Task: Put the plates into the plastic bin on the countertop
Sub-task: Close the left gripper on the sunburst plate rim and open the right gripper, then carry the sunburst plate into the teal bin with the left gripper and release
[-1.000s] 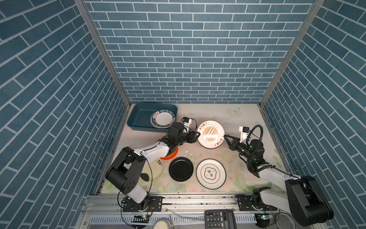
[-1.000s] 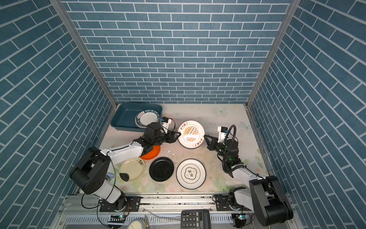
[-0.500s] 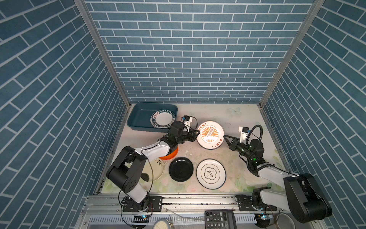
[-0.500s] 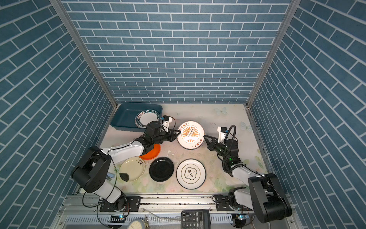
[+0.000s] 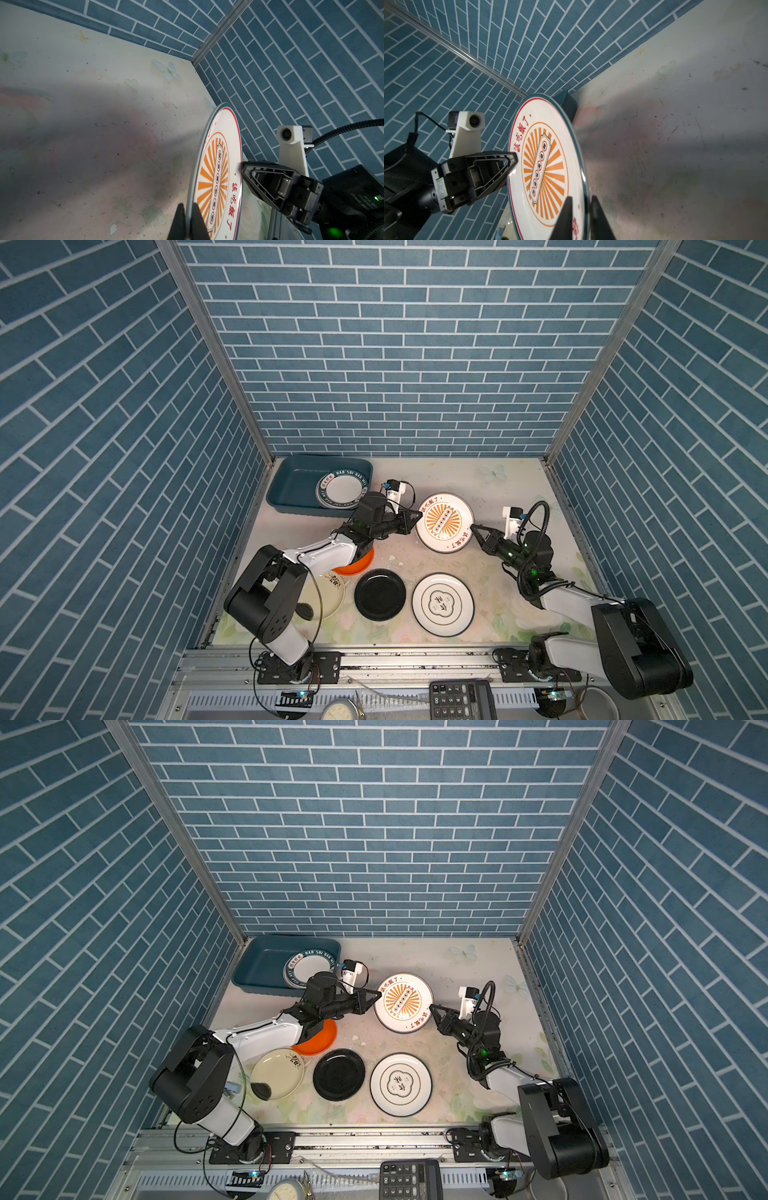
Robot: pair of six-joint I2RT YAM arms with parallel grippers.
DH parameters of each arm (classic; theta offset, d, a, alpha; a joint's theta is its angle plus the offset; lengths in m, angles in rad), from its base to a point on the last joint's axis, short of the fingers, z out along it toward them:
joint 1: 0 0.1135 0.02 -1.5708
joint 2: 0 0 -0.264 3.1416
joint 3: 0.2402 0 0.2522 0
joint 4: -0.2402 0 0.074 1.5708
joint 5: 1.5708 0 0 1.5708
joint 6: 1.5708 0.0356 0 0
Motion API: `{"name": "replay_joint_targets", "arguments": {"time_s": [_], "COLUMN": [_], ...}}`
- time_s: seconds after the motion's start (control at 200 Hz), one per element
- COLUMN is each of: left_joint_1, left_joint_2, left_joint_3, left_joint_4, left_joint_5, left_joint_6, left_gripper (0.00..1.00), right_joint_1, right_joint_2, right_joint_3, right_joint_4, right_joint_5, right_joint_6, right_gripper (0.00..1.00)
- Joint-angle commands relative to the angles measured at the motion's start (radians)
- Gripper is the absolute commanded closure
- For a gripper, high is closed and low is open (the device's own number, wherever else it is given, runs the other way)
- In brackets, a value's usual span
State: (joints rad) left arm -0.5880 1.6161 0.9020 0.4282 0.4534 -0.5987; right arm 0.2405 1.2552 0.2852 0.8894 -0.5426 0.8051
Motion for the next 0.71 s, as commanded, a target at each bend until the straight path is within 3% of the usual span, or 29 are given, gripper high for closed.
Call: {"name": "replay_joint_targets", "arguments": {"time_s": [0.0, 0.07, 0.18, 0.7], "left_joint_1": [-0.001, -0.001, 0.012, 0.111], "left_joint_2": [-0.009, -0.028, -0.051, -0.202], "left_joint_3": [0.048, 0.061, 0.078, 0.075], "left_joint_4": [-0.059, -0.099, -0.152, -0.293], "left_joint_5": [-0.026, -0.047, -0.08, -0.183], "left_joint_6": [0.033, 0.054, 0.068, 0.111], "left_gripper": [1.0, 1.0, 1.0, 1.0], "right_joint_1": [0.011, 0.011, 0.01, 0.009], "right_joint_2": [0.0, 0.0, 0.0, -0.111], "right_joint_3": [0.042, 0.04, 0.038, 0.014], "right_joint_4": [0.033, 0.025, 0.023, -0.058], "right_joint_5": [-0.042, -0.033, -0.021, 0.054], "right_joint_6": [-0.016, -0.018, -0.021, -0.079], "right_gripper": [0.48, 0.34, 0.26, 0.16]}}
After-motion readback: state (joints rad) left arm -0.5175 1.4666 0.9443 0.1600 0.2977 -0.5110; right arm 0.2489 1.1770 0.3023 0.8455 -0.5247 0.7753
